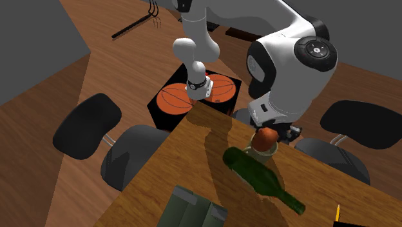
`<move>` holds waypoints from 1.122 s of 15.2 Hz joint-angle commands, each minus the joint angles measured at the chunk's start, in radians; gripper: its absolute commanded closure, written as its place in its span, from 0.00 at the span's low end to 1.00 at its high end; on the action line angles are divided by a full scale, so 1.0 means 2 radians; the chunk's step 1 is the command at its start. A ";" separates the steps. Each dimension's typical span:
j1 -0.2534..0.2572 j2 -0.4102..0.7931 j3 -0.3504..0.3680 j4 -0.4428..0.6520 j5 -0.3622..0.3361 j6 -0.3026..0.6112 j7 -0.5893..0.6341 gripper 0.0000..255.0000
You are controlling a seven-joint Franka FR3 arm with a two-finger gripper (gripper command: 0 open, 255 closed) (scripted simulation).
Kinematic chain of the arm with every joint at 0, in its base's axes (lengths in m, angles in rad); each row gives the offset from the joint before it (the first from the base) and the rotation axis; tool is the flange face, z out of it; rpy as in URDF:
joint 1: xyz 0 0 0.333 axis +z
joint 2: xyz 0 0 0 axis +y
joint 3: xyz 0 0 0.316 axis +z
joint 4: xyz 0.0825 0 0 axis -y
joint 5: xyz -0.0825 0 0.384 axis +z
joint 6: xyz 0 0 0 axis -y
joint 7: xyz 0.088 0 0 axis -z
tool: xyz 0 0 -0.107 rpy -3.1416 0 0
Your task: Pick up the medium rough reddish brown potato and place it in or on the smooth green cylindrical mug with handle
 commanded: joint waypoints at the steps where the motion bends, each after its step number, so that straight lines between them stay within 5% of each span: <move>1: 0.002 0.006 0.000 -0.007 -0.003 0.013 0.002 1.00; 17: 0.004 0.024 -0.001 -0.074 -0.013 0.094 0.001 1.00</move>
